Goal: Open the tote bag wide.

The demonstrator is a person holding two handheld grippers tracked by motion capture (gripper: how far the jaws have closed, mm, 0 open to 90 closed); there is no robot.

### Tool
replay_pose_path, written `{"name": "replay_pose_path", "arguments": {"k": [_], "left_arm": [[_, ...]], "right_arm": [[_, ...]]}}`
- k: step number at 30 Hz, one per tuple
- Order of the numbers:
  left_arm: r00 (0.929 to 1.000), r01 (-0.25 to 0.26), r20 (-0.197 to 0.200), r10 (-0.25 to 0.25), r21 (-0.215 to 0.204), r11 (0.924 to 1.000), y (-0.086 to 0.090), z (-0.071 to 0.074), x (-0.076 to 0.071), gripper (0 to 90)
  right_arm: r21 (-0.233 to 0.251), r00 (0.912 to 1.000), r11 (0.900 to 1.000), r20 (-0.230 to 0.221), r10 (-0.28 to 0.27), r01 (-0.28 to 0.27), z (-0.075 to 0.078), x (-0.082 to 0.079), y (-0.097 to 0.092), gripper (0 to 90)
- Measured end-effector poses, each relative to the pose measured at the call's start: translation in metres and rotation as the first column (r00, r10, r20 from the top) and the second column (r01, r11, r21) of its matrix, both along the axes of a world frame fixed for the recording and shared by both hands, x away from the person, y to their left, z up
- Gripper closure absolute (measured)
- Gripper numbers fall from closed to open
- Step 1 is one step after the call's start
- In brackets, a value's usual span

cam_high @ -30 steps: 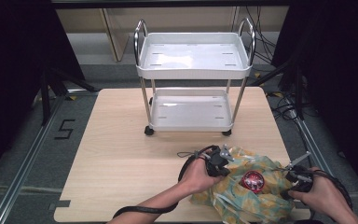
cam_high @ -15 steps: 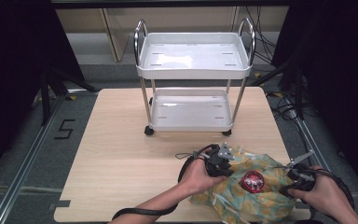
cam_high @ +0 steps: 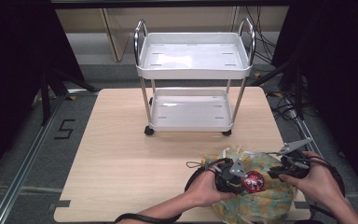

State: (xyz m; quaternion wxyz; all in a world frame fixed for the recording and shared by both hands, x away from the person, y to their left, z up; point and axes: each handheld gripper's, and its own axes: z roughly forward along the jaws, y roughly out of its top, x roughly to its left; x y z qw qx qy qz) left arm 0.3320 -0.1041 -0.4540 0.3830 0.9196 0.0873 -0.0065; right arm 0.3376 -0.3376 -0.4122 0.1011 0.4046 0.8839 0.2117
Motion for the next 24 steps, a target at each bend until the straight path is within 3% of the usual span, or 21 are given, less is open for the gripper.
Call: {"name": "replay_pose_path", "arguments": {"k": [1, 2, 3, 8, 10, 11, 12, 13, 15, 18, 19, 21, 23, 24], "left_arm": [[0.9999, 0.009, -0.009, -0.009, 0.01, 0.9999, 0.0, -0.002, -0.002, 71.2], [0.9998, 0.02, -0.004, -0.02, 0.018, 0.9996, 0.0, -0.005, -0.004, 71.5], [0.9995, 0.026, -0.021, -0.025, 0.033, 0.9991, 0.0, -0.008, -0.007, 72.0], [0.9987, 0.041, -0.031, -0.039, 0.049, 0.998, 0.001, -0.013, -0.012, 72.1], [0.9981, 0.053, -0.034, -0.051, 0.059, 0.9969, 0.002, -0.015, -0.014, 72.1], [0.9979, 0.059, -0.03, -0.057, 0.063, 0.9963, 0.003, -0.015, -0.014, 72.1], [0.9979, 0.057, -0.033, -0.055, 0.064, 0.9964, 0.004, -0.016, -0.015, 71.9], [0.9977, 0.06, -0.035, -0.057, 0.066, 0.996, 0.004, -0.015, -0.014, 71.7], [0.9977, 0.058, -0.038, -0.056, 0.066, 0.9961, 0.005, -0.014, -0.014, 71.4], [0.9979, 0.055, -0.036, -0.053, 0.06, 0.9967, 0.007, -0.012, -0.011, 71.3], [0.9983, 0.049, -0.035, -0.047, 0.055, 0.9973, 0.007, -0.011, -0.011, 71.1], [0.9985, 0.04, -0.038, -0.038, 0.051, 0.9979, 0.01, -0.01, -0.01, 70.5], [0.9989, 0.025, -0.04, -0.023, 0.03, 0.9992, 0.013, -0.008, -0.009, 70.1], [0.9992, 0.019, -0.036, -0.019, 0.021, 0.9996, 0.014, -0.006, -0.008, 68.3]], "right_arm": [[-0.006, 0.9948, 0.9993, -0.094, -0.039, 0.038, 0.0, -0.001, 0.002, 79.3], [-0.023, 0.9943, 0.9996, -0.105, -0.017, 0.015, -0.005, -0.001, 0.001, 79.2], [-0.023, 0.989, 0.9995, -0.146, -0.024, 0.021, -0.012, -0.003, 0.0, 79.1], [-0.056, 0.9768, 0.9983, -0.213, -0.024, 0.012, -0.025, -0.009, -0.005, 77.5], [-0.059, 0.9766, 0.9982, -0.215, -0.014, 0.001, -0.026, -0.009, -0.008, 77.2], [-0.063, 0.9736, 0.9977, -0.225, -0.037, 0.023, -0.028, -0.01, -0.008, 76.3], [-0.062, 0.9737, 0.9979, -0.226, -0.029, 0.016, -0.029, -0.011, -0.009, 73.6], [-0.071, 0.9705, 0.997, -0.241, 0.013, -0.031, -0.029, -0.012, -0.012, 71.6], [-0.069, 0.9657, 0.9976, -0.259, -0.012, -0.006, -0.033, -0.017, -0.008, 70.4], [-0.081, 0.9637, 0.9961, -0.267, 0.014, -0.036, -0.035, -0.022, -0.008, 69.9], [-0.076, 0.9569, 0.9968, -0.29, 0.001, -0.024, -0.035, -0.024, -0.007, 69.2], [-0.075, 0.958, 0.9969, -0.287, 0.001, -0.024, -0.036, -0.023, -0.008, 68.2], [-0.067, 0.9649, 0.9973, -0.262, 0.012, -0.031, -0.034, -0.022, -0.009, 64.8], [-0.04, 0.974, 0.9978, -0.223, 0.042, -0.053, -0.028, -0.022, -0.01, 61.8]]}}
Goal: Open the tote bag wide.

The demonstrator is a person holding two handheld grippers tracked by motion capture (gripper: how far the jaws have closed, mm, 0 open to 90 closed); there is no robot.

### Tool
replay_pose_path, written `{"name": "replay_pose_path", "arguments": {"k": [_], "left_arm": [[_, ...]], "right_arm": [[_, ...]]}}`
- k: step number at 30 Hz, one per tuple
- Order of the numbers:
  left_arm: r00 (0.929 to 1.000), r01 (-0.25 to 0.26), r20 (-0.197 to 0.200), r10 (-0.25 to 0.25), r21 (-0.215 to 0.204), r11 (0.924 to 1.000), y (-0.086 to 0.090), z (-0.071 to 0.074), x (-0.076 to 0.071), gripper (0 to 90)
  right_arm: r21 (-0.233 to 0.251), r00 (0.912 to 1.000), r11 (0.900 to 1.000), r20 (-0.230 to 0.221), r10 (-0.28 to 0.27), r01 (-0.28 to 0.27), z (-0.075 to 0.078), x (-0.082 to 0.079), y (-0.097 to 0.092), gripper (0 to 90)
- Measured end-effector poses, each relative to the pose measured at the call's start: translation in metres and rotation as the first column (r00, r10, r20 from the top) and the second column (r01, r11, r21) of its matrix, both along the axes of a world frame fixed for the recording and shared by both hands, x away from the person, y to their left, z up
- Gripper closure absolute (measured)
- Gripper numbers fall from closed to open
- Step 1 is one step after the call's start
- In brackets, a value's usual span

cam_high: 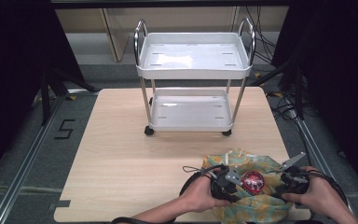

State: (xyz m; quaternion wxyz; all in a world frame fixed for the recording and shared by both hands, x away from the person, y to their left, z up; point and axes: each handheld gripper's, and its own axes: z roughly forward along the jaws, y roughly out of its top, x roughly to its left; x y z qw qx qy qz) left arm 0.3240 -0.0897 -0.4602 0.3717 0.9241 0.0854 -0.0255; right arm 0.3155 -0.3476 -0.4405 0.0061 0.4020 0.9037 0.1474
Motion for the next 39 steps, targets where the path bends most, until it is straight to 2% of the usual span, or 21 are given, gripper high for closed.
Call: {"name": "replay_pose_path", "arguments": {"k": [2, 5, 7, 11, 12, 13, 15, 17, 23, 24, 26, 27, 28, 30, 31, 34, 35, 36, 37, 38, 39], "left_arm": [[0.9998, -0.017, 0.004, 0.017, -0.033, 0.9993, 0.004, 0.004, 0.002, 66.8], [0.9991, -0.036, 0.018, 0.038, -0.078, 0.9963, 0.012, 0.012, 0.005, 62.3], [0.9982, -0.05, 0.026, 0.054, -0.117, 0.9918, 0.019, 0.02, 0.007, 61.1], [0.9954, -0.077, 0.042, 0.086, -0.168, 0.9827, 0.031, 0.032, 0.008, 52.5], [0.9943, -0.088, 0.043, 0.097, -0.183, 0.9792, 0.034, 0.035, 0.009, 51.0], [0.9933, -0.097, 0.043, 0.108, -0.2, 0.9749, 0.039, 0.039, 0.009, 49.3], [0.9918, -0.104, 0.051, 0.117, -0.21, 0.9722, 0.046, 0.044, 0.009, 47.5], [0.9889, -0.112, 0.072, 0.13, -0.218, 0.9697, 0.057, 0.049, 0.01, 46.8], [0.9763, -0.184, 0.066, 0.206, -0.25, 0.9505, 0.09, 0.057, 0.018, 45.3], [0.975, -0.189, 0.067, 0.212, -0.246, 0.9505, 0.094, 0.057, 0.02, 45.0], [0.9663, -0.217, 0.084, 0.243, -0.239, 0.9464, 0.108, 0.057, 0.025, 44.8], [0.9635, -0.23, 0.081, 0.255, -0.234, 0.9446, 0.113, 0.057, 0.026, 44.3], [0.9586, -0.249, 0.074, 0.275, -0.247, 0.9365, 0.119, 0.056, 0.029, 44.3], [0.9491, -0.277, 0.08, 0.305, -0.246, 0.9287, 0.136, 0.054, 0.032, 42.4], [0.9437, -0.292, 0.085, 0.32, -0.242, 0.9255, 0.143, 0.052, 0.033, 41.4], [0.9272, -0.33, 0.101, 0.361, -0.235, 0.9143, 0.163, 0.045, 0.032, 39.1], [0.9245, -0.335, 0.109, 0.365, -0.224, 0.9151, 0.168, 0.043, 0.033, 38.2], [0.9163, -0.359, 0.097, 0.389, -0.23, 0.9045, 0.175, 0.04, 0.033, 37.3], [0.9144, -0.359, 0.109, 0.39, -0.229, 0.905, 0.179, 0.039, 0.034, 37.3], [0.9049, -0.387, 0.087, 0.417, -0.236, 0.8911, 0.184, 0.037, 0.033, 36.9], [0.8967, -0.404, 0.088, 0.434, -0.24, 0.8829, 0.189, 0.036, 0.033, 36.3]], "right_arm": [[0.018, 0.9998, 0.9997, 0.014, -0.016, 0.015, 0.002, -0.001, 0.001, 60.9], [0.082, 0.9945, 0.996, 0.101, 0.028, -0.036, 0.014, -0.001, -0.001, 55.8], [0.089, 0.9938, 0.9953, 0.107, 0.028, -0.037, 0.016, -0.002, 0.0, 54.6], [0.067, 0.9863, 0.993, 0.14, 0.087, -0.097, 0.02, -0.001, -0.004, 49.1], [0.069, 0.9833, 0.9915, 0.153, 0.099, -0.111, 0.021, -0.001, -0.005, 47.9], [0.071, 0.9738, 0.9862, 0.183, 0.135, -0.15, 0.021, 0.001, -0.006, 46.5], [0.088, 0.9764, 0.9845, 0.168, 0.135, -0.152, 0.024, -0.001, -0.007, 45.7], [0.098, 0.9633, 0.9775, 0.214, 0.162, -0.187, 0.024, 0.001, -0.009, 45.0], [0.114, 0.9578, 0.9725, 0.229, 0.173, -0.203, 0.019, 0.002, -0.009, 42.2], [0.122, 0.9628, 0.9743, 0.218, 0.16, -0.19, 0.018, 0.001, -0.009, 41.4], [0.151, 0.9676, 0.973, 0.209, 0.141, -0.175, 0.017, 0.001, -0.01, 40.0], [0.152, 0.9595, 0.9699, 0.238, 0.151, -0.19, 0.015, 0.002, -0.011, 39.2], [0.152, 0.9595, 0.9699, 0.238, 0.151, -0.19, 0.015, 0.002, -0.011, 39.2], [0.156, 0.9681, 0.9719, 0.206, 0.143, -0.177, 0.016, 0.0, -0.012, 39.4], [0.154, 0.9607, 0.9693, 0.231, 0.154, -0.192, 0.015, 0.002, -0.013, 39.4], [0.163, 0.9618, 0.9666, 0.223, 0.159, -0.197, 0.016, 0.0, -0.012, 38.0], [0.153, 0.9431, 0.9589, 0.272, 0.191, -0.239, 0.016, 0.003, -0.012, 37.3], [0.153, 0.9409, 0.9567, 0.274, 0.2, -0.247, 0.016, 0.004, -0.011, 36.3], [0.153, 0.9409, 0.9567, 0.274, 0.2, -0.247, 0.016, 0.004, -0.011, 36.3], [0.152, 0.9404, 0.9566, 0.274, 0.201, -0.249, 0.016, 0.004, -0.01, 36.1], [0.149, 0.9403, 0.9561, 0.271, 0.206, -0.252, 0.016, 0.005, -0.009, 36.0]]}}
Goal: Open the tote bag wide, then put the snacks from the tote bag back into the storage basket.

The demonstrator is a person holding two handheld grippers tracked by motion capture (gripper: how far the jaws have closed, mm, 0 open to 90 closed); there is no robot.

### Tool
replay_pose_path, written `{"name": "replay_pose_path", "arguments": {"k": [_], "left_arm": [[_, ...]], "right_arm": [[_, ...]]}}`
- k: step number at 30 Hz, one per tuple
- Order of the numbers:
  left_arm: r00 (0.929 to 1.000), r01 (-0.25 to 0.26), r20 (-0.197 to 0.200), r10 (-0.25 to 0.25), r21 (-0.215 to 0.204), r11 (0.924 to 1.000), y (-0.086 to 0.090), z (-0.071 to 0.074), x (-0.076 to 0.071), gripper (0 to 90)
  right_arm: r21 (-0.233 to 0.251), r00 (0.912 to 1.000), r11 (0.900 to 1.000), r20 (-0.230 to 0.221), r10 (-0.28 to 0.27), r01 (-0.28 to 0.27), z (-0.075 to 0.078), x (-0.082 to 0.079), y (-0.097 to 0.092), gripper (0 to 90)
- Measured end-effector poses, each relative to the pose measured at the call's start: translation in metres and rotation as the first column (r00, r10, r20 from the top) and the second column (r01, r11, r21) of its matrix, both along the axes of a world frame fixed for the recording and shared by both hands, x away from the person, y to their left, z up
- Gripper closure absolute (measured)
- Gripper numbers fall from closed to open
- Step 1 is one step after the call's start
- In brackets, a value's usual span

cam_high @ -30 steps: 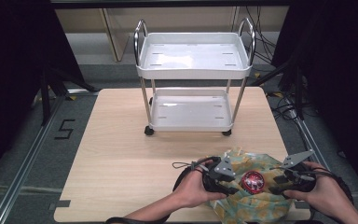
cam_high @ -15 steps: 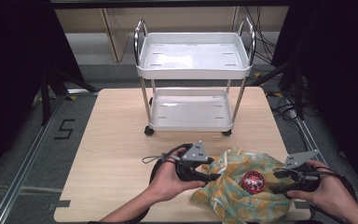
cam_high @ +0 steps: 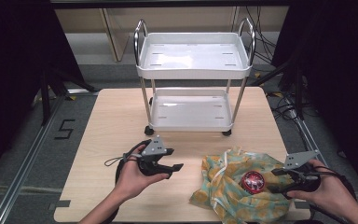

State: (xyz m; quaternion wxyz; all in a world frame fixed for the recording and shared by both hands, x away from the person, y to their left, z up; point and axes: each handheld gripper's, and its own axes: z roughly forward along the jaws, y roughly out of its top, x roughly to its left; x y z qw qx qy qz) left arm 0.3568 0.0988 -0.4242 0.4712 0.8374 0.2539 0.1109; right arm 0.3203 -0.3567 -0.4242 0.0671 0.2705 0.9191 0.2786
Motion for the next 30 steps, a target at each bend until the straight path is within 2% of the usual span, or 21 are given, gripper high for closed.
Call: {"name": "replay_pose_path", "arguments": {"k": [2, 3, 4, 5, 7, 9, 10, 11, 12, 14, 15, 16, 18, 19, 20, 21, 22, 25, 26, 27, 30], "left_arm": [[0.9997, -0.013, 0.019, 0.013, 0.011, 0.9998, 0.01, -0.001, 0.0, 35.8], [0.9989, -0.045, 0.014, 0.045, -0.005, 0.999, 0.016, -0.002, -0.001, 35.7], [0.9986, -0.053, -0.005, 0.053, -0.013, 0.9985, 0.019, -0.003, -0.002, 35.7], [0.9981, -0.061, 0.005, 0.061, -0.022, 0.9979, 0.024, -0.005, -0.003, 35.7], [0.995, -0.1, -0.009, 0.1, -0.013, 0.9949, 0.033, -0.009, -0.005, 35.7], [0.9937, -0.111, -0.018, 0.11, -0.028, 0.9934, 0.039, -0.012, -0.004, 35.6], [0.993, -0.117, -0.019, 0.117, -0.021, 0.9929, 0.041, -0.012, -0.004, 35.6], [0.9923, -0.123, -0.016, 0.123, -0.029, 0.9919, 0.042, -0.012, -0.005, 35.6], [0.9925, -0.122, -0.012, 0.122, -0.04, 0.9917, 0.041, -0.012, -0.004, 35.6], [0.9924, -0.123, -0.003, 0.123, -0.03, 0.9919, 0.041, -0.009, -0.005, 35.5], [0.9943, -0.107, 0.003, 0.107, -0.026, 0.994, 0.041, -0.009, -0.004, 35.4], [0.9934, -0.115, 0.007, 0.115, -0.024, 0.9931, 0.04, -0.009, -0.004, 35.4], [0.993, -0.118, -0.01, 0.118, -0.031, 0.9925, 0.04, -0.01, -0.004, 35.3], [0.9923, -0.123, -0.01, 0.123, -0.026, 0.992, 0.039, -0.011, -0.004, 35.1], [0.9926, -0.121, -0.014, 0.12, -0.034, 0.9921, 0.039, -0.011, -0.004, 35.0], [0.9931, -0.117, -0.014, 0.117, -0.026, 0.9928, 0.039, -0.012, -0.004, 35.0], [0.9926, -0.121, -0.009, 0.121, -0.021, 0.9924, 0.039, -0.012, -0.004, 35.0], [0.9928, -0.12, -0.005, 0.12, -0.018, 0.9926, 0.038, -0.012, -0.003, 34.9], [0.9941, -0.107, 0.009, 0.108, -0.021, 0.994, 0.039, -0.012, -0.002, 34.7], [0.9941, -0.107, 0.009, 0.108, -0.021, 0.994, 0.039, -0.012, -0.002, 34.6], [0.9928, -0.119, -0.008, 0.119, -0.032, 0.9923, 0.037, -0.013, -0.003, 34.4]], "right_arm": [[-0.004, 0.9999, 1.0, -0.006, 0.008, -0.008, 0.0, 0.001, 0.002, 34.6], [-0.002, 0.9999, 0.9999, -0.009, 0.01, -0.01, 0.0, 0.001, 0.002, 34.4], [-0.002, 0.9999, 0.9999, -0.005, 0.012, -0.012, 0.001, 0.001, 0.002, 34.1], [0.0, 0.9999, 0.9999, 0.001, 0.013, -0.013, 0.0, 0.002, 0.002, 33.7], [0.005, 0.9999, 0.9999, -0.001, 0.014, -0.014, 0.001, 0.002, 0.001, 33.0], [0.007, 0.9999, 0.9999, 0.006, 0.011, -0.011, 0.001, 0.002, 0.001, 32.1], [0.009, 0.9999, 0.9999, 0.007, 0.014, -0.014, 0.001, 0.001, 0.0, 31.6], [0.006, 0.9999, 0.9999, 0.01, -0.01, 0.01, 0.001, 0.0, 0.001, 31.2], [0.01, 0.9999, 0.9999, 0.009, 0.004, -0.004, 0.002, 0.0, 0.0, 30.8], [0.015, 0.9998, 0.9998, 0.018, 0.012, -0.012, 0.003, 0.001, 0.0, 30.7], [0.021, 1.0, 0.9998, 0.004, 0.001, -0.001, 0.003, -0.002, 0.003, 30.6], [0.021, 1.0, 0.9998, 0.004, 0.001, -0.001, 0.003, -0.002, 0.003, 30.6], [0.018, 0.9991, 0.9993, 0.027, 0.033, -0.033, 0.003, 0.001, 0.003, 29.8], [0.016, 0.9992, 0.9996, 0.03, 0.025, -0.025, 0.003, 0.001, 0.004, 29.6], [0.018, 0.9987, 0.9988, 0.025, 0.045, -0.046, 0.004, 0.002, 0.003, 29.2], [0.02, 0.9992, 0.9991, 0.012, 0.037, -0.037, 0.004, 0.001, 0.004, 29.0], [0.017, 0.9986, 0.9987, 0.025, 0.047, -0.048, 0.004, 0.003, 0.004, 28.7], [0.014, 0.9985, 0.9984, 0.014, 0.054, -0.054, 0.006, 0.004, 0.005, 28.2], [0.028, 0.9984, 0.9982, 0.019, 0.053, -0.053, 0.006, 0.003, 0.006, 27.8], [0.024, 0.9973, 0.9972, 0.025, 0.07, -0.07, 0.006, 0.004, 0.006, 27.6], [0.017, 0.9978, 0.9982, 0.032, 0.057, -0.058, 0.006, 0.004, 0.006, 26.9]]}}
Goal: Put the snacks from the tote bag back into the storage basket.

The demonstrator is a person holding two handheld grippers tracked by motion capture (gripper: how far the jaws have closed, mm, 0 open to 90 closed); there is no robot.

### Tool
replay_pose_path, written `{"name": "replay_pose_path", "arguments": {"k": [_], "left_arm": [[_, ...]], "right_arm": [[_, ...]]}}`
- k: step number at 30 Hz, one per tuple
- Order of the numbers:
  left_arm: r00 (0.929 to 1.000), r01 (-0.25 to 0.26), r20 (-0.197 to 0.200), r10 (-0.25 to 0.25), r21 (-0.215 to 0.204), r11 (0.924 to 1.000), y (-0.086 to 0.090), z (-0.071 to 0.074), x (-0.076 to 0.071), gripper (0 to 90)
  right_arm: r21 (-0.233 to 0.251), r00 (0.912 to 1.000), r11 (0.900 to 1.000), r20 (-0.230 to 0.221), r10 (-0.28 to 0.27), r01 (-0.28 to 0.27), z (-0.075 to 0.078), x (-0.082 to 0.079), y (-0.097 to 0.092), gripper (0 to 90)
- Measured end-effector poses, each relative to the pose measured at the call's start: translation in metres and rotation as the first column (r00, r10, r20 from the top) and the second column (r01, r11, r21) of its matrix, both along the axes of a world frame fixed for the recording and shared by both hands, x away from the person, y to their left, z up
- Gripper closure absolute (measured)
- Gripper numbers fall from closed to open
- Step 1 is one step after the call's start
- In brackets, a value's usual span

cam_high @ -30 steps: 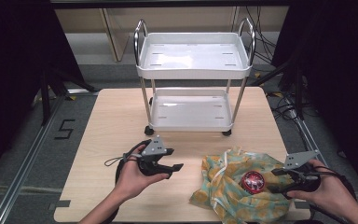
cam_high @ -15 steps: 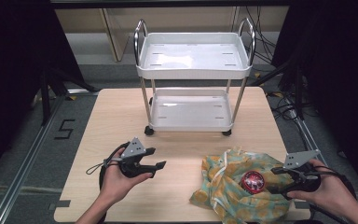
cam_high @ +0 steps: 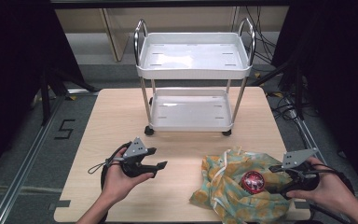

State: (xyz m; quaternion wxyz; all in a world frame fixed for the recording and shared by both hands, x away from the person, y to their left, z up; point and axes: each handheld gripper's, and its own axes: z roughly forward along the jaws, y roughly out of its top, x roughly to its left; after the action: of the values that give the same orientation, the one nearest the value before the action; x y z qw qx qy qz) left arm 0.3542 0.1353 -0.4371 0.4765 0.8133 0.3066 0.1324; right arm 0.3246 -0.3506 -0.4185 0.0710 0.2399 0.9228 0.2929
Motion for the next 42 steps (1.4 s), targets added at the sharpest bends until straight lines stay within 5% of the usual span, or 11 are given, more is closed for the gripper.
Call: {"name": "replay_pose_path", "arguments": {"k": [2, 8, 19, 30, 42], "left_arm": [[1.0, 0.007, 0.0, -0.007, 0.014, 0.9999, 0.0, 0.0, 0.0, 34.3], [1.0, 0.005, 0.005, -0.006, 0.007, 1.0, -0.001, 0.001, 0.001, 34.2], [0.9997, 0.017, 0.018, -0.018, 0.007, 0.9998, 0.0, 0.0, -0.002, 34.1], [0.9999, 0.017, 0.004, -0.017, 0.019, 0.9997, -0.002, -0.002, -0.003, 34.0], [0.9995, 0.031, 0.006, -0.031, 0.02, 0.9993, -0.004, -0.005, -0.003, 33.8]], "right_arm": [[0.0, 0.9996, 0.9999, -0.025, 0.015, -0.015, 0.0, -0.001, 0.0, 26.6], [0.03, 0.9995, 0.9991, -0.007, 0.029, -0.029, -0.005, -0.001, 0.004, 25.7], [0.01, 0.997, 0.997, -0.01, 0.077, -0.077, -0.013, 0.0, 0.011, 23.9], [0.03, 0.9971, 0.9981, -0.053, 0.055, -0.054, -0.034, 0.001, 0.018, 22.3], [0.05, 0.9959, 0.9949, -0.014, 0.089, -0.088, -0.038, 0.007, 0.028, 20.3]]}}
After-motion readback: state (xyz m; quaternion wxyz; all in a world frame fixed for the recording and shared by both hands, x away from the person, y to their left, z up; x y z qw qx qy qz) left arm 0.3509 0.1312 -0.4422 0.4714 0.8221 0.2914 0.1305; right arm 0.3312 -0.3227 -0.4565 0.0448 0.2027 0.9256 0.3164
